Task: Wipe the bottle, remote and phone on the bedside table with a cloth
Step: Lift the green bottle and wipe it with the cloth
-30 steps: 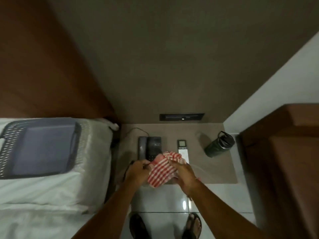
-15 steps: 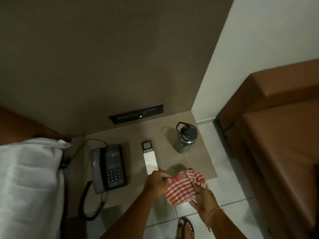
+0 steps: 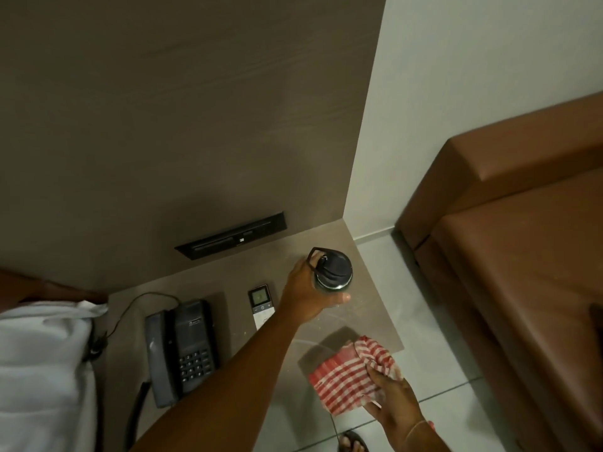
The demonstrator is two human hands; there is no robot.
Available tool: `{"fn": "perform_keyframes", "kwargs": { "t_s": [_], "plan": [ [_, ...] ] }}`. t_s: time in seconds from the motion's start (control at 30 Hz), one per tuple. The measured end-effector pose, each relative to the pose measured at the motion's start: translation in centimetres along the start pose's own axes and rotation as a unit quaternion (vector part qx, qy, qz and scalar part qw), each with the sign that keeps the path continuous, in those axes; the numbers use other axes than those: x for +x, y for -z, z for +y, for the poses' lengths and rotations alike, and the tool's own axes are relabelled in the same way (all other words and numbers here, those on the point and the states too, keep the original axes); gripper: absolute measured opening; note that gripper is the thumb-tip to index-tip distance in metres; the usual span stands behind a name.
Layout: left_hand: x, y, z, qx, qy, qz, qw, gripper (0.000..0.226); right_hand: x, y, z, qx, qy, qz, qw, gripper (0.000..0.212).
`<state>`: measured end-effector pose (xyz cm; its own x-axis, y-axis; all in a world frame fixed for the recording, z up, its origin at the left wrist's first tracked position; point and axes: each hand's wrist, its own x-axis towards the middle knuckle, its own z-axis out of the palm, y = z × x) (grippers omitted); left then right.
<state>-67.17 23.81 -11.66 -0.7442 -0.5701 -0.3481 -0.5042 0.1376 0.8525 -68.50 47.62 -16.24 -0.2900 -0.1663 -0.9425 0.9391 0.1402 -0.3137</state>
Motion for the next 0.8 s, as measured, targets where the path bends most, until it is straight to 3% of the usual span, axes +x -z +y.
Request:
{"fn": "perform_keyframes", "kwargs": {
  "t_s": [0.2,0.33,0.4,0.5,0.63,0.8],
  "plan": [
    [0.7,1.1,0.7,0.018,-0.023,0.019,0.999,0.064,-0.9,-0.1,-0.6,0.013,0.06,0.043,0.997,0.035],
    [-0.1,2.5,1.3,-0.053,0.022,0.041,0.998,0.077,-5.0,-1.2,-3.2,-0.003,0.183,0.076,0.98,0.024],
    [-1.5,4.1,2.8,-0.093,0.043,0.039,0.994,0.076,-8.6,-2.2,-4.9,-0.051,0.296,0.086,0.95,0.024],
    [-4.0,7.1,6.2,-0.141,0.05,0.023,0.988,0.068,-14.7,-3.7,-7.6,-0.115,0.432,0.036,0.894,0.033],
    [-9.3,11.4,13.5,-0.197,0.062,0.036,0.978,0.069,-24.2,-6.3,-11.1,-0.214,0.542,-0.035,0.812,0.035],
    [-14.9,14.7,21.9,-0.301,0.067,-0.043,0.95,0.076,-33.9,-10.6,-13.6,-0.277,0.635,-0.083,0.716,0.04]
  ]
}}
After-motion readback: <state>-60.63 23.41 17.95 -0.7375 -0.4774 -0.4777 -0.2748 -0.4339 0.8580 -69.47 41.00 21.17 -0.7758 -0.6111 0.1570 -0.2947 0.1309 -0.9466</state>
